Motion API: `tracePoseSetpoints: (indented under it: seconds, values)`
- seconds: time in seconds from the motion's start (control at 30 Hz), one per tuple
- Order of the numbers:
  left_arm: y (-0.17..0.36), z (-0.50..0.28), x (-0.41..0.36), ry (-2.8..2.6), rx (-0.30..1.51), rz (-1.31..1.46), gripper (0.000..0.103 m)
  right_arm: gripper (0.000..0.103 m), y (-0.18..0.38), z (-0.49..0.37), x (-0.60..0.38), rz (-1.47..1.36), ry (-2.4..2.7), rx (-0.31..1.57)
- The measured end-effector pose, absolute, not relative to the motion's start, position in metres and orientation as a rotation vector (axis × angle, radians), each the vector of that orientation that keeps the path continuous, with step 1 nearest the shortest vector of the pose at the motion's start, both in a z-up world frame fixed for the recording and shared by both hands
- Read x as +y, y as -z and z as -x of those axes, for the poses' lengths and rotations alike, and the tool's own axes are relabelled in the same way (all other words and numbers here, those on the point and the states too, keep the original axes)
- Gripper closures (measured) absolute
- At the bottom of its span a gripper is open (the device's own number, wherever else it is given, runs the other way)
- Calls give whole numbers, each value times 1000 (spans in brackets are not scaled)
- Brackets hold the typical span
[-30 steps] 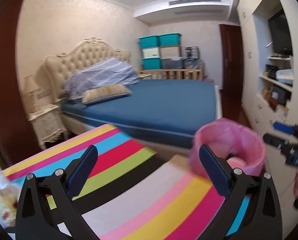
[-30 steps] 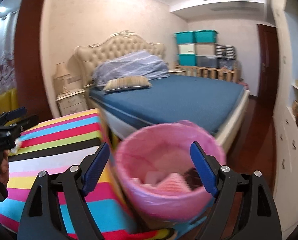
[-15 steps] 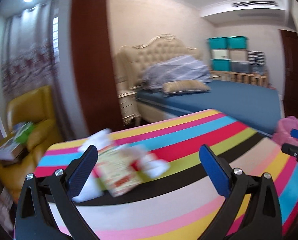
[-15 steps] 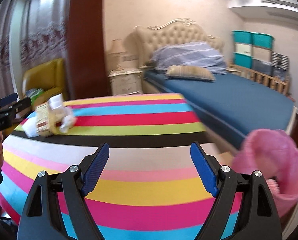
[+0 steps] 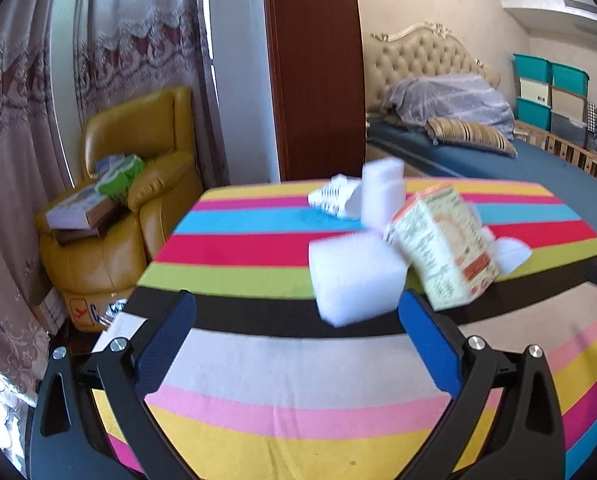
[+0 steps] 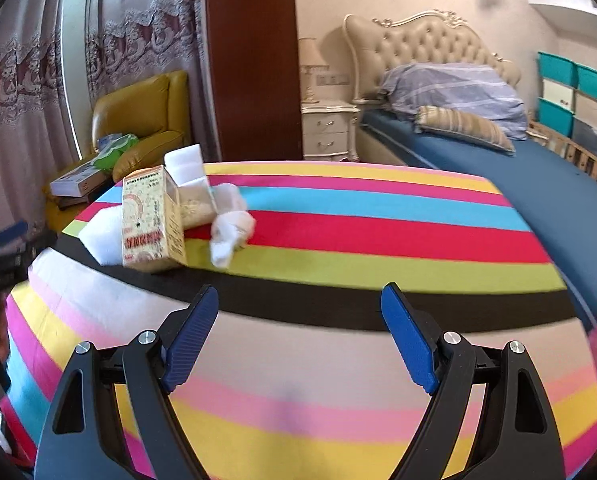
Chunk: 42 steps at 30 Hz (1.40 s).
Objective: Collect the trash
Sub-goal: 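Grasp the white tissue with the right tool while the left tool grasps the white foam block, then lift the tissue and foam block off the table with both tools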
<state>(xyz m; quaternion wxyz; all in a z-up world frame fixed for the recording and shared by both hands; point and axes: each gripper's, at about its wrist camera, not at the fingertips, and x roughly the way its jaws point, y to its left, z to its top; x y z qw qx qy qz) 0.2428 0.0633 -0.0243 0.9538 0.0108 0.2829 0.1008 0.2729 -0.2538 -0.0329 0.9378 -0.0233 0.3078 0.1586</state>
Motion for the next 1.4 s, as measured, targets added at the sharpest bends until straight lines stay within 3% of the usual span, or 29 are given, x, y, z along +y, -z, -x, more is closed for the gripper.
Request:
tracePoseSetpoints:
  seconds: [0.1, 0.57, 0.73, 0.87, 1.03, 1.07, 1.17, 1.4]
  values:
    - [31, -256, 67, -191, 613, -1, 5, 25, 35, -299, -229, 48, -352, 651]
    - [47, -301, 57, -108, 700, 60, 5, 50, 56, -391, -165, 70, -476, 787]
    - [47, -322, 50, -117, 706, 54, 5, 58, 61, -394, -161, 70, -502, 812]
    - [52, -340, 42, -140, 730, 26, 5, 71, 62, -396, -161, 72, -505, 815]
    - [58, -358, 38, -153, 739, 40, 5, 75, 61, -390, -159, 90, -497, 787]
    - [58, -360, 37, -161, 733, 44, 7, 75, 60, -389, -157, 99, -495, 781]
    - [62, -364, 37, -160, 737, 48, 30, 75, 61, -388, -155, 113, -482, 781]
    - [63, -352, 42, -138, 731, 70, 33, 75, 64, -389, -154, 129, -489, 806]
